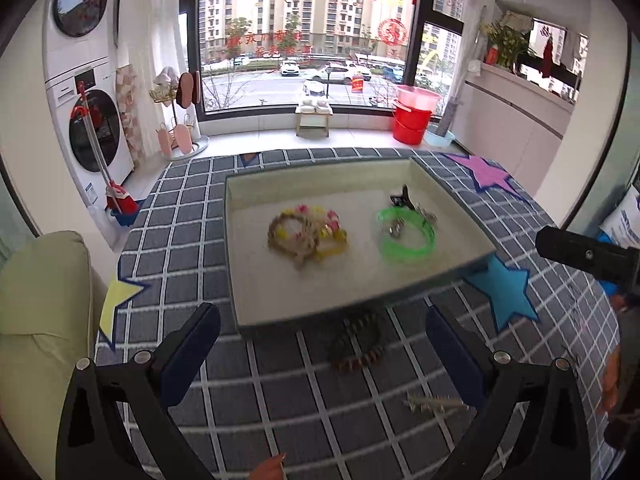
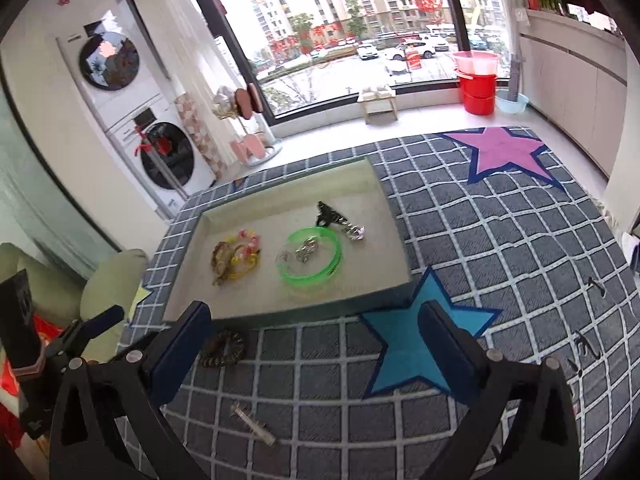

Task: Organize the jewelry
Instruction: 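Withdraw both tools from the tray toward the silver hair clip and bead bracelet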

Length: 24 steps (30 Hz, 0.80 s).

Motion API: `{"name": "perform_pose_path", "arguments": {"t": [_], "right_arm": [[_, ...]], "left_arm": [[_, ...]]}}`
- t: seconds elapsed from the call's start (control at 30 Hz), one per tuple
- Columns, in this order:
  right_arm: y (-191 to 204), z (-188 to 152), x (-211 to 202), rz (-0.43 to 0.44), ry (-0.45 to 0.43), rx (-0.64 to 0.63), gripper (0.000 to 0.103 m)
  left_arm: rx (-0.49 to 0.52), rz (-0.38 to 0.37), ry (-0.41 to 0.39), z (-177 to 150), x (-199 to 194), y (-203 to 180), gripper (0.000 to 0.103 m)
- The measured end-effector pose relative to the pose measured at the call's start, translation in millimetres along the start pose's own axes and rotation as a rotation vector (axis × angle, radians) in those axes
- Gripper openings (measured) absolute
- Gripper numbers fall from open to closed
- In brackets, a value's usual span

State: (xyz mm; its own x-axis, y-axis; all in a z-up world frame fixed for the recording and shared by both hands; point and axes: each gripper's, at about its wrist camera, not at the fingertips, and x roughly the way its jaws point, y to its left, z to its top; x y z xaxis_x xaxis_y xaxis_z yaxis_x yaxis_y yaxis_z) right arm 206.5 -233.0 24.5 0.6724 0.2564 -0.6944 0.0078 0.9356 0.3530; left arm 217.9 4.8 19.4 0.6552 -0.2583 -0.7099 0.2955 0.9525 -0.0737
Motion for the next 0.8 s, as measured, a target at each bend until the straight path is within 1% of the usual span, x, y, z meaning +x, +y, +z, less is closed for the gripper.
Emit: {"name": "perform_pose_path", "arguments": {"t": [0.13,0.23,0.37,0.5,0.57,0.7,0.8], "right_arm": [[6,-9,-6,-0.012,0.027,-0.032,0.103],[8,-17,-7,-0.005,0.069,-0.05,0.103],[9,-30,-7,0.0,0.115,-0.073,0.103],[10,-43,-6,-0.009,0.146,-0.093,0.103],[10,-49,-6,-0.012,0.156,-0.102,0.103],[12,-62,-6,-0.004,0.184,-0.124,0.103],[18,-72,-2,0.001,0.209,-0.166,0.103]], "left_arm": [[0.033,0.036,0.017,-11,-2,-6,0.103],[0.045,0.04,0.039,-18,-3,-8,0.103],[0.034,0.048,0.054,-26,-6,-6,0.103],[0.013,0.04,0.08,-33,-3,1,0.103],[0.004,0.051,0.093,-38,0,4,0.103],[-0.003,0.026,0.141,-48,7,10,0.103],[-0.014,0.009,0.177,-55,14,13,0.103]]}}
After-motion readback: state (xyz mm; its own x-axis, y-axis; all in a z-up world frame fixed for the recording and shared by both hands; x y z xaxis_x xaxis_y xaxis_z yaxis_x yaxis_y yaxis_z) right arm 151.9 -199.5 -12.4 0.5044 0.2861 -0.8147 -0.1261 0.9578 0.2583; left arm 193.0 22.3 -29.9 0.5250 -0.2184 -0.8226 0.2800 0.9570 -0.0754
